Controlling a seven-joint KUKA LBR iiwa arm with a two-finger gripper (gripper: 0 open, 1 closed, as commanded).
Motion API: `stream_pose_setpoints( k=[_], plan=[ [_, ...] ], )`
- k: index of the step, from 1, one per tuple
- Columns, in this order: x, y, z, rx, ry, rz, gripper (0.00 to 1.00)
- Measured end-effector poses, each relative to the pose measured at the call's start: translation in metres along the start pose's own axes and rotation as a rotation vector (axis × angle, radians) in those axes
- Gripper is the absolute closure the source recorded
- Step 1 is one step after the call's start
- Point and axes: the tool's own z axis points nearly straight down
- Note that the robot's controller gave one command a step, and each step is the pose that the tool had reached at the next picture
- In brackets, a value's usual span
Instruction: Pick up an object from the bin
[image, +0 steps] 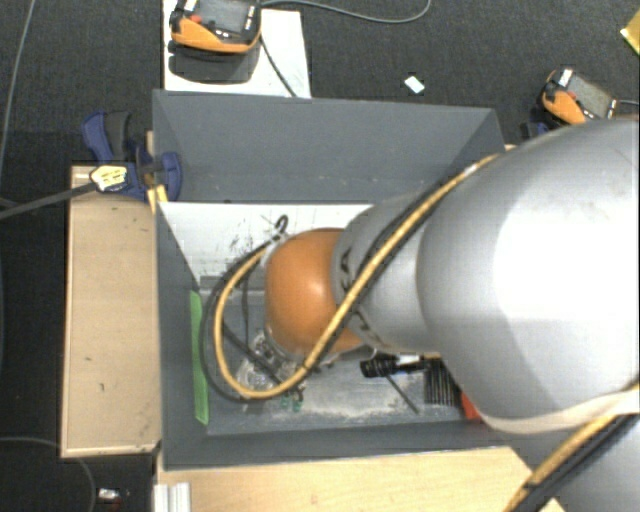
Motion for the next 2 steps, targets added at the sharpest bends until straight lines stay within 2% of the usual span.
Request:
stream_pose_setpoints(
  k=[2],
  plan=[
    [0.0002, -0.0002, -0.0039, 0.000, 0.000, 0.002, 1.00]
  ],
)
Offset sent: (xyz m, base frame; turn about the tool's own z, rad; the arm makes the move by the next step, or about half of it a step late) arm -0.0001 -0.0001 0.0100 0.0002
